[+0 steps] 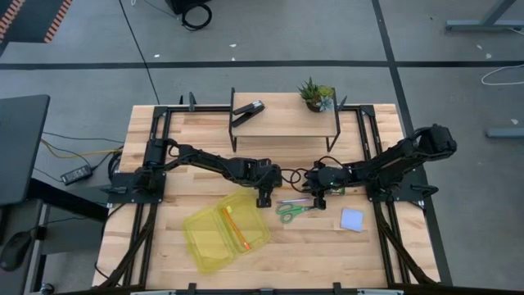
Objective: Pack school essentials
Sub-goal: Put the orange pencil into the supply box, then put the yellow crayon box into the supply box
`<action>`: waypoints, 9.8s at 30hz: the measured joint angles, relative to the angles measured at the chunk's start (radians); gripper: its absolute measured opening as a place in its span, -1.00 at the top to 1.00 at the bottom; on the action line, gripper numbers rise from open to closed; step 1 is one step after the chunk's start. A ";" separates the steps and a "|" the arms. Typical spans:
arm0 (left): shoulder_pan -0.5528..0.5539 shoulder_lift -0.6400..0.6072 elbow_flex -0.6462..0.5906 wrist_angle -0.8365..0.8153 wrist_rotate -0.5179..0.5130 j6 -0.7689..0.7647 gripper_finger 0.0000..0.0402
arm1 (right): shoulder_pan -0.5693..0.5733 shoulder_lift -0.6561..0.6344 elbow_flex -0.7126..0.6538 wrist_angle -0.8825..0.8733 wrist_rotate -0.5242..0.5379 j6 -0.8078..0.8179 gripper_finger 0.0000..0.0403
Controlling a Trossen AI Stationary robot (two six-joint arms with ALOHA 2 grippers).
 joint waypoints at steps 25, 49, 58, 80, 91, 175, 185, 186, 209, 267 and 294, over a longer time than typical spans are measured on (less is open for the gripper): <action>-0.001 0.001 0.001 0.000 0.011 -0.002 0.03 | 0.000 0.007 0.034 -0.038 -0.017 -0.058 0.91; -0.002 0.030 0.003 -0.012 0.033 0.049 0.92 | 0.055 0.007 0.340 -0.433 -0.029 -0.072 0.94; -0.002 0.027 0.003 -0.010 0.028 0.046 0.95 | 0.073 -0.053 0.350 -0.528 -0.012 -0.037 0.90; 0.000 -0.043 0.055 -0.095 0.023 0.065 0.96 | 0.073 -0.483 0.351 -0.826 0.141 -0.019 0.78; -0.084 -0.212 0.087 -0.298 0.026 0.187 0.95 | 0.072 -0.617 0.351 -0.861 0.248 0.013 0.78; -0.313 -0.146 0.085 -0.616 -0.189 0.209 0.25 | 0.075 -0.524 0.349 -0.840 0.252 0.090 0.78; -0.234 -0.146 0.085 -0.494 -0.188 0.210 0.47 | 0.138 -0.291 0.349 -0.776 0.231 0.118 0.78; -0.228 -0.146 0.085 -0.485 -0.188 0.210 0.48 | 0.141 -0.273 0.349 -0.776 0.231 0.120 0.78; -0.169 -0.146 0.085 -0.342 -0.225 0.266 0.44 | 0.163 -0.202 0.349 -1.183 0.334 0.683 -0.09; -0.460 -1.091 -0.742 0.218 -0.431 0.034 0.70 | 0.085 -0.157 0.345 -1.176 0.223 1.407 -0.91; -0.462 -1.090 -0.742 0.178 -0.431 0.018 0.71 | 0.087 -0.113 0.345 -1.151 0.248 1.419 -0.90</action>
